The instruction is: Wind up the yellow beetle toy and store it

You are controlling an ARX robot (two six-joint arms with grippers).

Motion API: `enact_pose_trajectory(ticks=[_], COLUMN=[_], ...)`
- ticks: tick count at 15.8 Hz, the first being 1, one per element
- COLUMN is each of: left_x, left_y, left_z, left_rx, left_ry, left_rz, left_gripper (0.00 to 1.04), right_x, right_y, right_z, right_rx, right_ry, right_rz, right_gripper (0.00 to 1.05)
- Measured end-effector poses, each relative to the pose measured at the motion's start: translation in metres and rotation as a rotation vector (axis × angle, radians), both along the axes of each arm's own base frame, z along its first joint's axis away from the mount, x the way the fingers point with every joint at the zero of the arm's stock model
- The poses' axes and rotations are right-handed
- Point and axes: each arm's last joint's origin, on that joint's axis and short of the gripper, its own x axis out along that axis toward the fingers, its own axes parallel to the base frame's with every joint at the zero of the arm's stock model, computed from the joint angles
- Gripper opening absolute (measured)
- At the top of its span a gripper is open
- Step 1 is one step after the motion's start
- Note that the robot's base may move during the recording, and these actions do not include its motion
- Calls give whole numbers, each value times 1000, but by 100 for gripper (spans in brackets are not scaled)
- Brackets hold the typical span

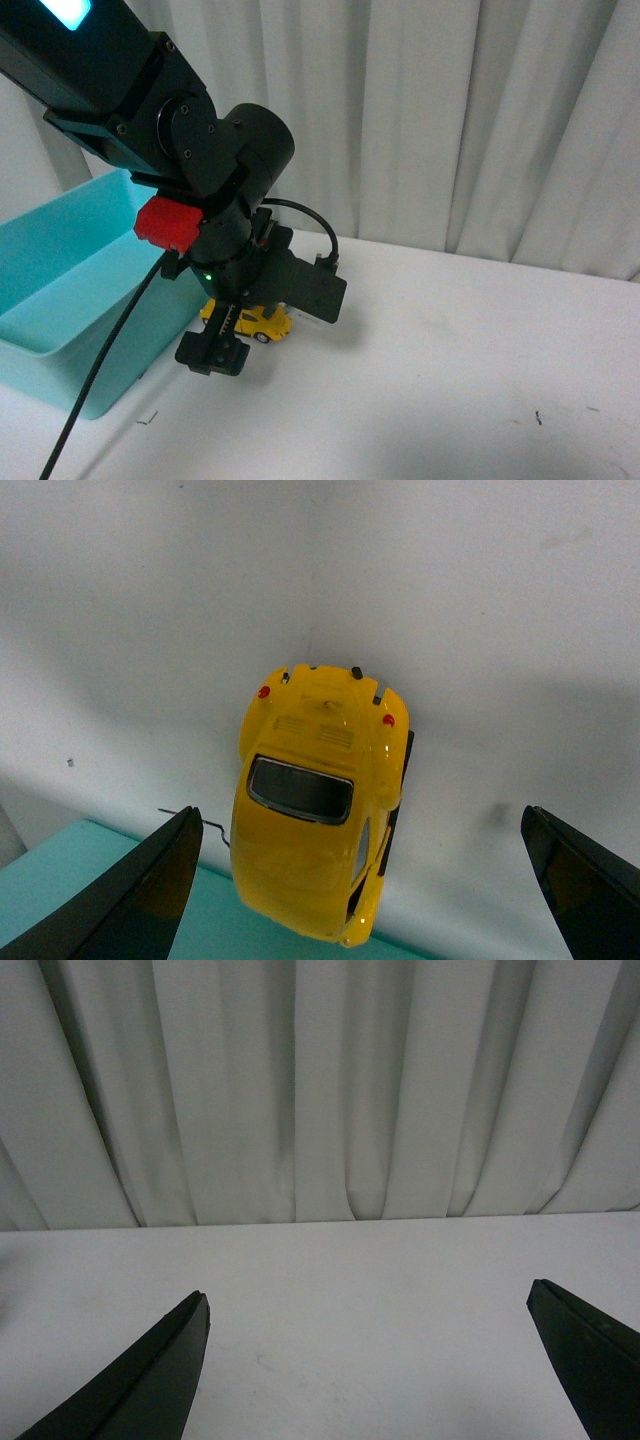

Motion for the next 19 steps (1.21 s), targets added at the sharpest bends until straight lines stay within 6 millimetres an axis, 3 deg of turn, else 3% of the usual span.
enact_pose_trajectory(ticks=[1, 4, 6, 10, 12, 15, 19], left_x=[2, 8, 9, 8, 7, 0, -9], left_y=[0, 3, 6, 4, -7, -28, -40], left_z=[-2, -5, -4, -1, 6, 13, 53], left_rx=[0, -4, -6, -8, -22, -72, -173], left_ry=[0, -6, -8, -3, -13, 17, -32], left_rz=[0, 13, 32, -27, -177, -303, -280], left_gripper=[93, 61, 46, 39, 32, 32, 31], right_x=[0, 0, 0, 0, 0, 0, 0], right_y=[0, 0, 0, 0, 0, 0, 0], right_z=[0, 0, 0, 0, 0, 0, 0], right_rx=[0, 0, 0, 0, 0, 0, 0], right_ry=[0, 0, 0, 0, 0, 0, 0], right_rz=[0, 0, 0, 0, 0, 0, 0], right_gripper=[98, 98, 98, 98, 98, 98, 98])
